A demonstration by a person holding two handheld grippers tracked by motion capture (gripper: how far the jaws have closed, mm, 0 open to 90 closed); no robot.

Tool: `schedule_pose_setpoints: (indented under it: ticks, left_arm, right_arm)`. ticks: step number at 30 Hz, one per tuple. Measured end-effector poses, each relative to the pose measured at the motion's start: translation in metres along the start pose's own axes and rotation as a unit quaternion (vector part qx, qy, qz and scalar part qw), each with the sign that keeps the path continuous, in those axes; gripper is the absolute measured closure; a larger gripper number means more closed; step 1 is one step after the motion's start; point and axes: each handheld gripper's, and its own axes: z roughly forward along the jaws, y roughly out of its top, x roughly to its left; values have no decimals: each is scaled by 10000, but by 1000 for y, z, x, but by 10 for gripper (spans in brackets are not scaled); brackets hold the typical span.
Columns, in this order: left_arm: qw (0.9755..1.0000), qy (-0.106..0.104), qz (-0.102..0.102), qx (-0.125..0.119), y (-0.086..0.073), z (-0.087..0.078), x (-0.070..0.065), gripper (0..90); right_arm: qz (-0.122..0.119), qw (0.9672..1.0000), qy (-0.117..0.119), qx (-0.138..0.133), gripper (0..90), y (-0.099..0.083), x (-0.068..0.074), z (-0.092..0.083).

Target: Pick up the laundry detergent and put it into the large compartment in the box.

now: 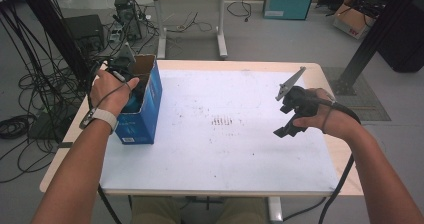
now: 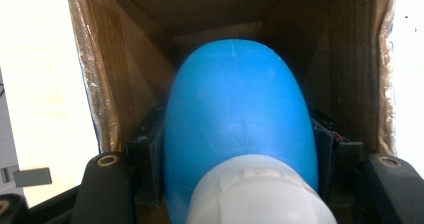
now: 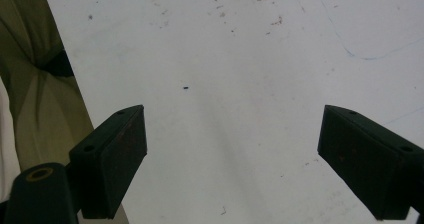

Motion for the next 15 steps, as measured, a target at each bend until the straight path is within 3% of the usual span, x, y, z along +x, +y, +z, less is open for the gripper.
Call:
schedule_pose_setpoints:
  ticks: [15]
  left_arm:
    - [10000,4,3,6,0,0,0,373]
  right_arm:
    - [-3,10000,-3,19,123,0,0,0]
